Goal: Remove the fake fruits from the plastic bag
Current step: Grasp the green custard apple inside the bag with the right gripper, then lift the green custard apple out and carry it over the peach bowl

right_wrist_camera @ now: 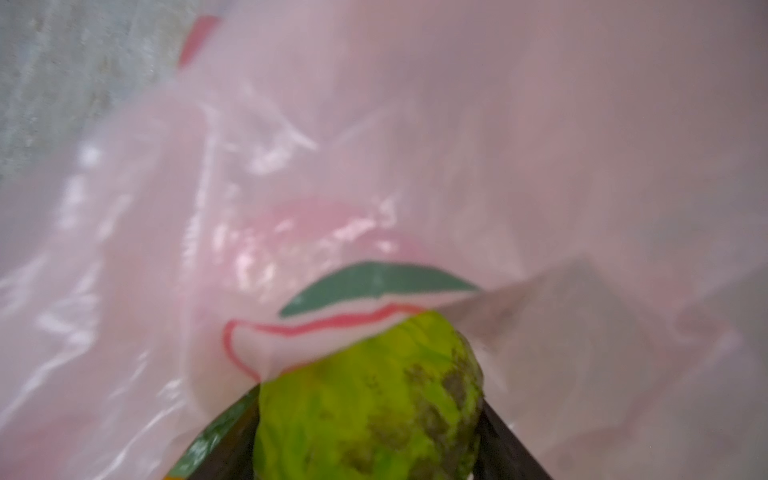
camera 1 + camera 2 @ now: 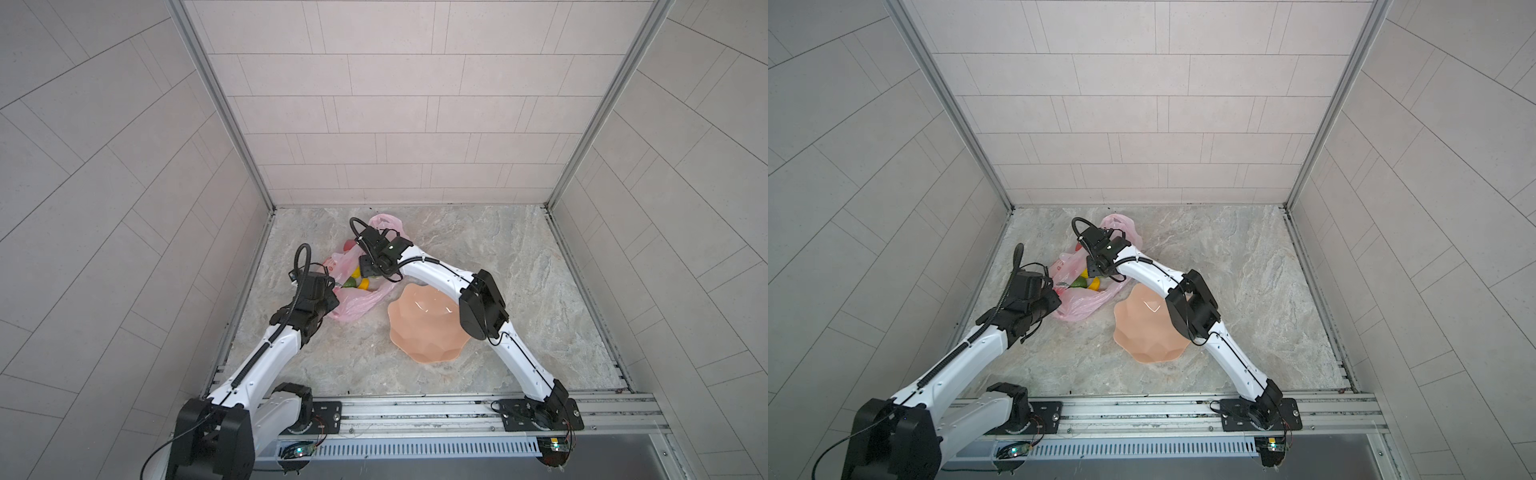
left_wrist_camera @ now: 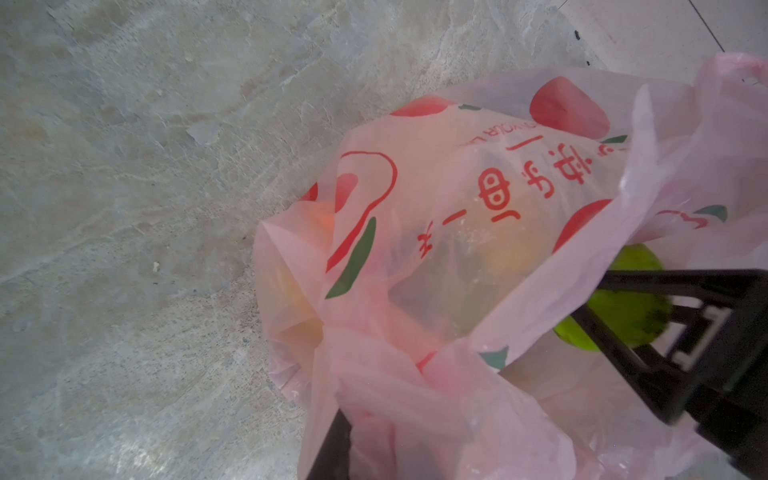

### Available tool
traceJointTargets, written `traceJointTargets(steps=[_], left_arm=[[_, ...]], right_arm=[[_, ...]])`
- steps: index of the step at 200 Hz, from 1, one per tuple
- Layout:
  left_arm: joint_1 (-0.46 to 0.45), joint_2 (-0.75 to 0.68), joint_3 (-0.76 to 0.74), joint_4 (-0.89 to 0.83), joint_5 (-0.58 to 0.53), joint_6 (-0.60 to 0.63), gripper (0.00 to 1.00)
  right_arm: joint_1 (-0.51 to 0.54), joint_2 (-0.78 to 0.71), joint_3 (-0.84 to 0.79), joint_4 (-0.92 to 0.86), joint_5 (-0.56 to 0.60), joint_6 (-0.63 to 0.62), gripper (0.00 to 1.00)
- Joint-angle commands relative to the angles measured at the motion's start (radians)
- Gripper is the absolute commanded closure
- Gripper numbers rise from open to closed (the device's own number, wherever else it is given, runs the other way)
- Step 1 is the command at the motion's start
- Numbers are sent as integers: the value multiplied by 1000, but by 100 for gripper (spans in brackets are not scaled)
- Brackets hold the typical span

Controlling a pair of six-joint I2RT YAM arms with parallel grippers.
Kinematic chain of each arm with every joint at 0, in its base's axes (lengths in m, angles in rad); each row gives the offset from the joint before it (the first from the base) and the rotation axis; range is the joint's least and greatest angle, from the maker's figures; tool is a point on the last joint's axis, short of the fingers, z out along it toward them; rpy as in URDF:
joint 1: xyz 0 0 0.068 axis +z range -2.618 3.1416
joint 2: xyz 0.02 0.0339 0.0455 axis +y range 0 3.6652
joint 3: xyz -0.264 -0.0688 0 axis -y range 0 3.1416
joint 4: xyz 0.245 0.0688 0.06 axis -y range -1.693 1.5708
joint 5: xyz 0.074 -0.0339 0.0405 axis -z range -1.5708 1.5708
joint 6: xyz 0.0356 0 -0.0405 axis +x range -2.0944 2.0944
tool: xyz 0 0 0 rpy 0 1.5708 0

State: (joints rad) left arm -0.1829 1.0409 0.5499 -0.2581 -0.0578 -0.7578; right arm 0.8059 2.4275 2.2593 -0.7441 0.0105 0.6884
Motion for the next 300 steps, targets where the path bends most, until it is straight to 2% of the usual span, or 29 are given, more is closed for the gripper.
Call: traceJointTargets(steps=[1, 103, 168, 202, 300], left_arm=[[2, 3, -8, 5, -22, 20, 82], [3, -8, -15, 10, -36, 24, 82], [2, -5, -19, 19, -38, 26, 82], [3, 2, -21, 25, -34, 26, 82], [2, 22, -18, 31, -37, 28, 82]], right_arm=[[-1, -136, -67, 53, -26, 2, 38], [-56, -733, -855, 341, -123, 90, 41], [-50, -973, -1187, 391, -98, 161, 43], [-30, -1015, -1292, 429, -90, 191, 43], [-18, -858, -1341, 482, -62, 202, 43]])
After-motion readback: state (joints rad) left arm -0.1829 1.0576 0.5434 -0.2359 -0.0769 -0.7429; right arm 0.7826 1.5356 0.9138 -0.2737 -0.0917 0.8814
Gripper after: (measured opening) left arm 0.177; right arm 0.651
